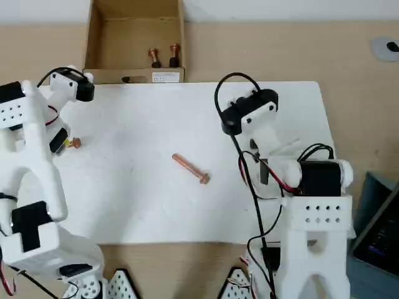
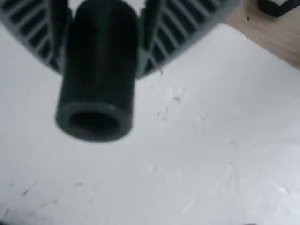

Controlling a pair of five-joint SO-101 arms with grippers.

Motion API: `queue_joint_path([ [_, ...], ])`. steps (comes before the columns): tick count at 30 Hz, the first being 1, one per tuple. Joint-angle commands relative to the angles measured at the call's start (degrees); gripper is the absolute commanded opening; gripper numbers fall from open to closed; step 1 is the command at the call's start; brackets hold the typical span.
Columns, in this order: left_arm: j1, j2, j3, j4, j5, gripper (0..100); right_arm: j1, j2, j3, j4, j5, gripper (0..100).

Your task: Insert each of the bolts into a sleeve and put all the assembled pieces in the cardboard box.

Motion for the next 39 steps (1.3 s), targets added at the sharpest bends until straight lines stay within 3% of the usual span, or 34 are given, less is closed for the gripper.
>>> queue_joint_path([
  [1, -0.62, 0.92, -5.71, -0.62, -3.52, 5, 0.84, -1.63, 0.13, 0.26, 0.09, 1.0],
  [13, -0.7, 15.52, -17.05, -0.7, -13.45, 9, 0.75, -1.27, 0.13, -0.09, 0.09, 1.0],
  [24, -0.7, 30.29, -29.71, -0.26, -15.74, 9, 0.57, -1.27, 0.13, -0.18, 0.09, 1.0],
  [39, 0.79, 39.6, -30.15, -0.62, -15.91, 9, 0.57, -1.27, 0.13, -0.18, -0.18, 1.0],
])
